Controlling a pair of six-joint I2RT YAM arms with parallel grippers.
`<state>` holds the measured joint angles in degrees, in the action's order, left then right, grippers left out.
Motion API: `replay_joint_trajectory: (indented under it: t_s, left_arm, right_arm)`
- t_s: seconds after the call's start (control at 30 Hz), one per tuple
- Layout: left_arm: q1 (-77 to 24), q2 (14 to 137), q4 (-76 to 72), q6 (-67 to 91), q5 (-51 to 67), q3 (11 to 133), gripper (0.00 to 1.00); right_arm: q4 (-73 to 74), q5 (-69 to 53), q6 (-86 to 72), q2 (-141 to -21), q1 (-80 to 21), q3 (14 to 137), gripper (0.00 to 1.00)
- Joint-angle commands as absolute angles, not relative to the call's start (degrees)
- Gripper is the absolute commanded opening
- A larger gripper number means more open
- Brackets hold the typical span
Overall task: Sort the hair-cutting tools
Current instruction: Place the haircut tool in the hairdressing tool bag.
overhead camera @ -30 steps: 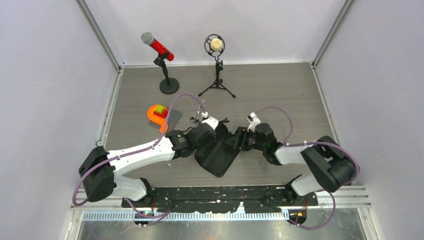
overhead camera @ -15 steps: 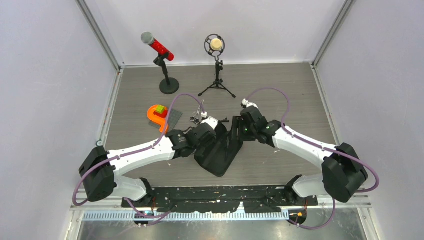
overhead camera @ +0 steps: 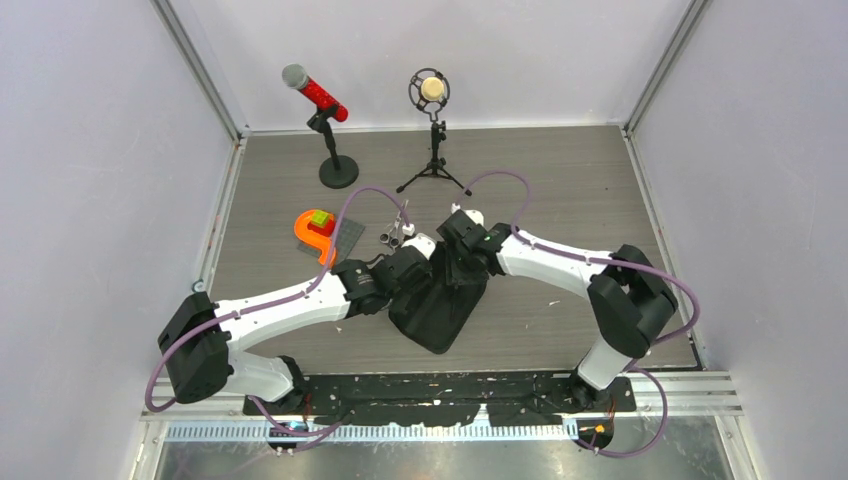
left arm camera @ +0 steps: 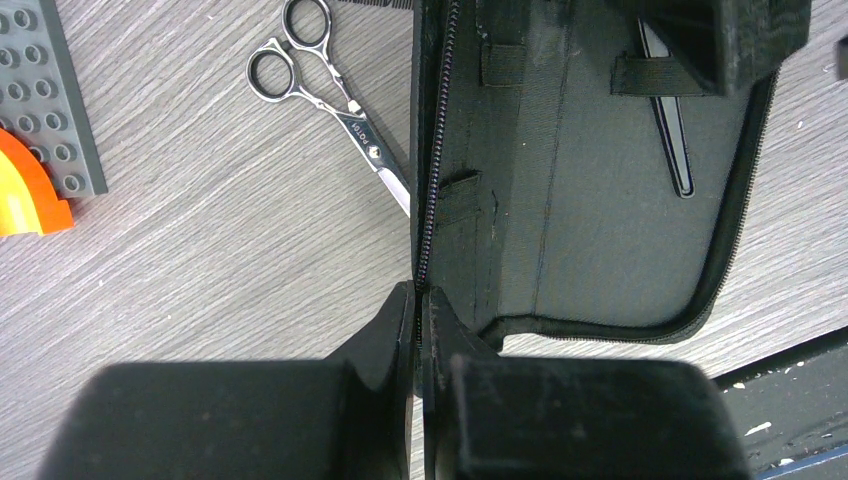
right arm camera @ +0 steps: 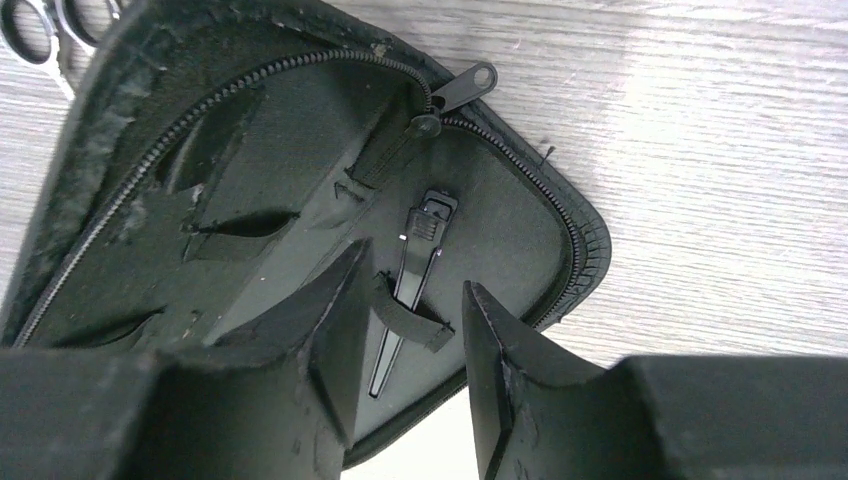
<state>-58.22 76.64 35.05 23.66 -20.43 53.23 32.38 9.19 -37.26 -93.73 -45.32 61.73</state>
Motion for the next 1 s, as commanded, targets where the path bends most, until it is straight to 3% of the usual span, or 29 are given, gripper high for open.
replay_joint_trajectory:
  t_s: [0.0,0.37,0.67,0.9,0.97]
  left_arm:
    - [-58.4,75.6,34.6,24.4,-21.1,54.7,0.0]
    - [-58.4,75.9,34.8,24.4,-21.0,54.8,0.0]
    - [-58.4,75.5,35.1,24.6,-21.5,54.4,0.0]
    - [-58.4,75.2,35.0,24.8,-21.7,54.4,0.0]
    - [-58.4,75.2,35.0,24.9,-21.7,54.4,0.0]
  right_arm:
    - [34.1,12.7,-39.2,-95.6,-45.9,65.1,0.4]
    - [33.8,15.7,-40.5,-101.2,-46.1,68.0,0.31]
    - [31.9,15.8,-40.9,-99.1,-46.1,66.0,0.06]
    - [26.2,13.2,-41.4,-92.7,-45.2,60.4,0.05]
    - [26.1,13.0,-41.1,-92.2,-45.1,60.1,0.1]
